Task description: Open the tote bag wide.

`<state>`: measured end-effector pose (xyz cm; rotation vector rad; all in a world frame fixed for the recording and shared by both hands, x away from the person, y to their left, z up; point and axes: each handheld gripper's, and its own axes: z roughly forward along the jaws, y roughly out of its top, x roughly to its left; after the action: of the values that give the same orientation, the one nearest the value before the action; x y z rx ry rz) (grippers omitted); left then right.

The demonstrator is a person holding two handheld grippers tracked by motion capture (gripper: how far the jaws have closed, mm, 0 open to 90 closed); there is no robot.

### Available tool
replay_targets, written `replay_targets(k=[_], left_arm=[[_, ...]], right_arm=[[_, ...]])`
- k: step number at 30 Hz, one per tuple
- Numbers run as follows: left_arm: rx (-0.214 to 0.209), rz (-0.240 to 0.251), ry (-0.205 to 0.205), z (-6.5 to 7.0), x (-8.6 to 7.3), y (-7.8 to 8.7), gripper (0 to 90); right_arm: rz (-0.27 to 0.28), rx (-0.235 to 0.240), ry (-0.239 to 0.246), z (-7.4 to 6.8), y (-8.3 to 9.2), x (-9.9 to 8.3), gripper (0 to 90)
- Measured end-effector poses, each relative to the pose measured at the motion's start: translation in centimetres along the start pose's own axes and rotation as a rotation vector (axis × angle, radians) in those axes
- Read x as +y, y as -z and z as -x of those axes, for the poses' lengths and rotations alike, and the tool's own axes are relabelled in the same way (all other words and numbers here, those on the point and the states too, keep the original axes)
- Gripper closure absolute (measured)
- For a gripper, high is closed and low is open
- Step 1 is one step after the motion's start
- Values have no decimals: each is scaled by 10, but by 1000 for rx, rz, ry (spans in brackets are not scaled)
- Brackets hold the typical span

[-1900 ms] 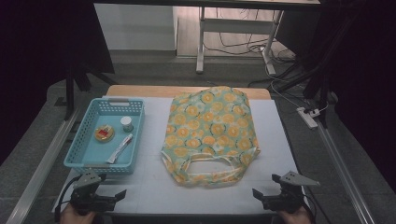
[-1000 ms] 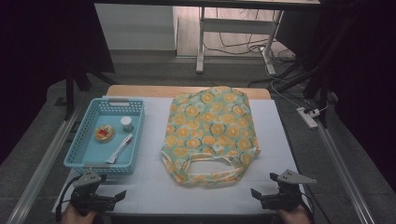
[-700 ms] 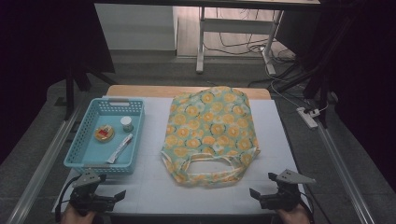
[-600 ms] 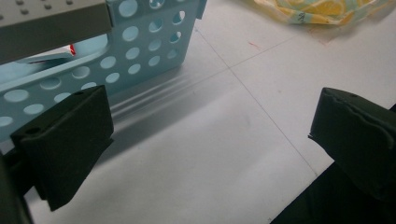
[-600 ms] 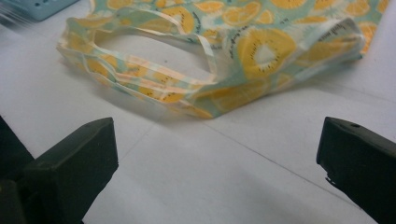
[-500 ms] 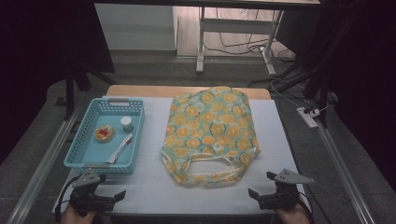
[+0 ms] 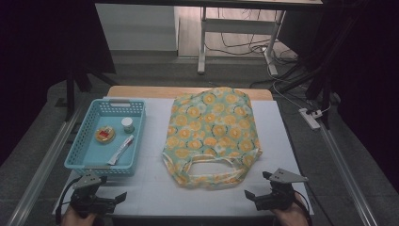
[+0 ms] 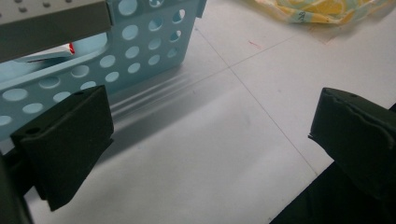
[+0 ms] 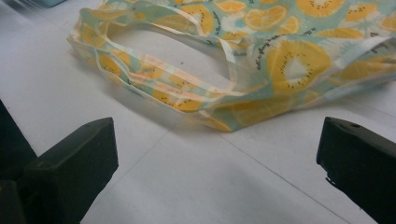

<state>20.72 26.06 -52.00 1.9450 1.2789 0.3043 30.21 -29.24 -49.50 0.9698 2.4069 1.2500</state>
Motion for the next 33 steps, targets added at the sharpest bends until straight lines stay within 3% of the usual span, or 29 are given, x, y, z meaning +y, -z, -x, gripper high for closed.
replay_targets(k=[3, 26, 33], left_arm=[[0, 0, 1, 0, 0, 0, 0], [1, 0, 0, 0, 0, 0, 0], [-1, 1, -2, 0, 0, 0, 0]], right_arm=[[1, 28, 17, -4, -4, 5, 0], [-58, 108, 67, -19, -34, 35, 0], [-91, 134, 89, -22, -51, 44, 0]])
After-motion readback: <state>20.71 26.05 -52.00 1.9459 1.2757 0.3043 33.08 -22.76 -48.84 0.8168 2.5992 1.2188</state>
